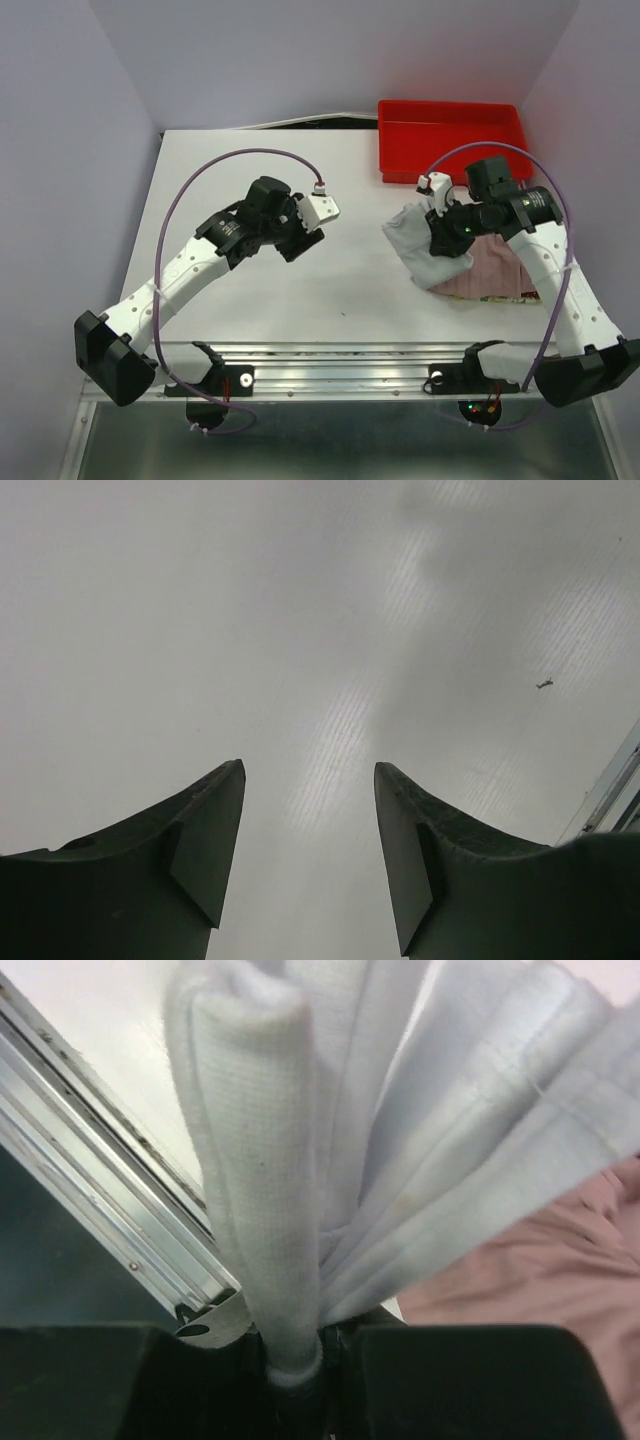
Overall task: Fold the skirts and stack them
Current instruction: Neatly place the folded skirt to the corner
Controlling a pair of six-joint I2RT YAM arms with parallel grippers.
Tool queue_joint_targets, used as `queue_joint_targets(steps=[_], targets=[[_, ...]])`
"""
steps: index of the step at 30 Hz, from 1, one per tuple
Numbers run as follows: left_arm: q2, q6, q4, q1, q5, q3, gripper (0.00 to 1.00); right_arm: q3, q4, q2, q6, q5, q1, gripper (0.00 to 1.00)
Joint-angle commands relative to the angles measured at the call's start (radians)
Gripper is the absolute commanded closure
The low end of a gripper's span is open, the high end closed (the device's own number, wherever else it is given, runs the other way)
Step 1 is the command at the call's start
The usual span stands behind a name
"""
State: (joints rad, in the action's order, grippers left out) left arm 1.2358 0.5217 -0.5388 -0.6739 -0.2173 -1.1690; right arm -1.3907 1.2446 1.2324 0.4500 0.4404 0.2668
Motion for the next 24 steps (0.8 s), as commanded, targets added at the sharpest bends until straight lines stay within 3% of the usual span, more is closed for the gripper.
queue_joint_targets(steps=[1, 7, 13, 24], targets=[[-0.004, -0.019, 0.043, -0.001, -0.03, 0.018, 0.35, -0.083, 0.11, -0.042, 0.038, -0.143, -0.05, 0.99], [0.01, -0.029, 0.065, -0.003, -0.054, 0.017, 0.35, -0.097, 0.118, -0.031, 0.042, -0.241, -0.171, 0.99], [0.016, -0.031, 0.08, -0.001, -0.07, 0.017, 0.35, -0.224, 0.144, 0.153, 0.055, -0.051, -0.36, 0.99], [-0.047, -0.042, 0.129, -0.001, -0.048, 0.121, 0.35, -0.114, 0.145, 0.292, 0.236, 0.066, -0.652, 0.99]])
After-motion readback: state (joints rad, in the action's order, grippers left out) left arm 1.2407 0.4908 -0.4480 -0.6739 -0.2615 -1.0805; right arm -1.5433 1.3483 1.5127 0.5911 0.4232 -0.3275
